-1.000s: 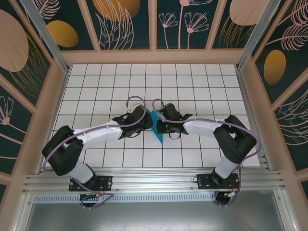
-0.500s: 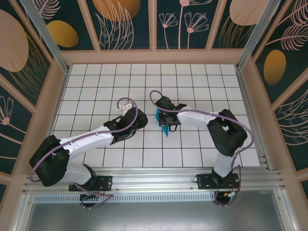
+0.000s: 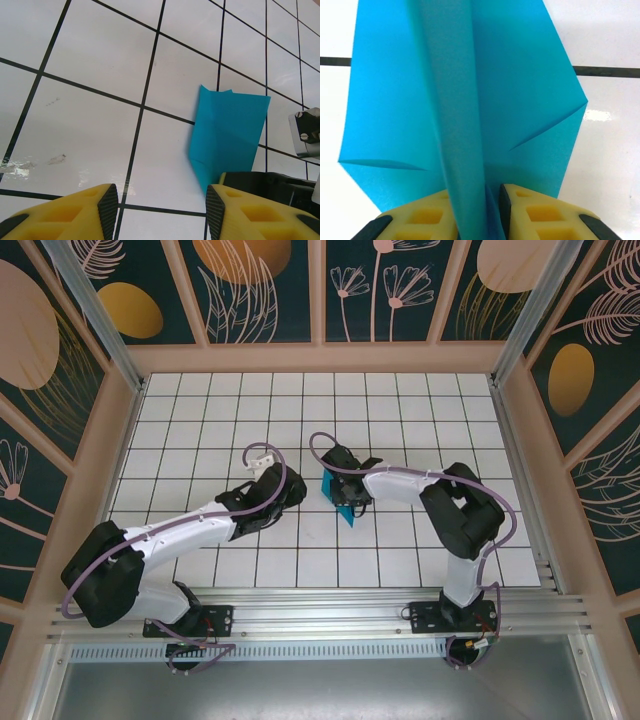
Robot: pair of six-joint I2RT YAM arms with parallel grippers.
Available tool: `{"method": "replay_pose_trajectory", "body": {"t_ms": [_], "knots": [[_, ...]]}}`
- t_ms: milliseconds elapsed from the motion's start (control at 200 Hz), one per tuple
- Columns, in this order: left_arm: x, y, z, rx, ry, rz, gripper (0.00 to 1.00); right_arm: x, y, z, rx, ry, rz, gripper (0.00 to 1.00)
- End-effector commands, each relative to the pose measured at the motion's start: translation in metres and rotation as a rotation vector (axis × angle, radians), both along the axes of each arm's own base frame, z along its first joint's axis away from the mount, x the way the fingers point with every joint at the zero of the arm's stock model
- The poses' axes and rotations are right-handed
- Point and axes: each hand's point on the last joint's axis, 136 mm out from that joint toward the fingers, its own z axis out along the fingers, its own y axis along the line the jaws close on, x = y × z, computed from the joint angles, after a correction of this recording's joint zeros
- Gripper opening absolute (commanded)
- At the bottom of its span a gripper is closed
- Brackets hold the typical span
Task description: Fold a paper plane with a square sheet of paper (pick it up from the middle)
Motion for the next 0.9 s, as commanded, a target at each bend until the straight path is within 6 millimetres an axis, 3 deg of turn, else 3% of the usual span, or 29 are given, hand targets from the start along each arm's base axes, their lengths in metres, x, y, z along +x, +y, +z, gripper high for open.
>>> {"method": "replay_pose_trajectory", "body": {"t_ms": [0,285,535,756,896], "knots": [[0.000,0.004,-0.004,0.010,0.007,0.018,0.53,-0.012,-0.004,-0.020,-0.044,0.065,-0.004,0.30],[0.000,0.004,-0.006,0.013,0.014,0.017,0.53,-0.033,-0.010,-0.062,-0.035,0.163,-0.067,0.34],[0.002,-0.001,-0.006,0.017,0.019,0.009,0.53,-0.015,-0.013,-0.035,-0.032,0.076,-0.155,0.35],[0.004,0.001,-0.003,0.018,0.006,0.021,0.53,-0.022,-0.013,-0.063,-0.050,0.136,-0.152,0.32],[0.005,0.006,0.000,0.030,-0.010,0.033,0.53,-0.019,-0.009,-0.055,-0.040,0.114,-0.148,0.32]]}}
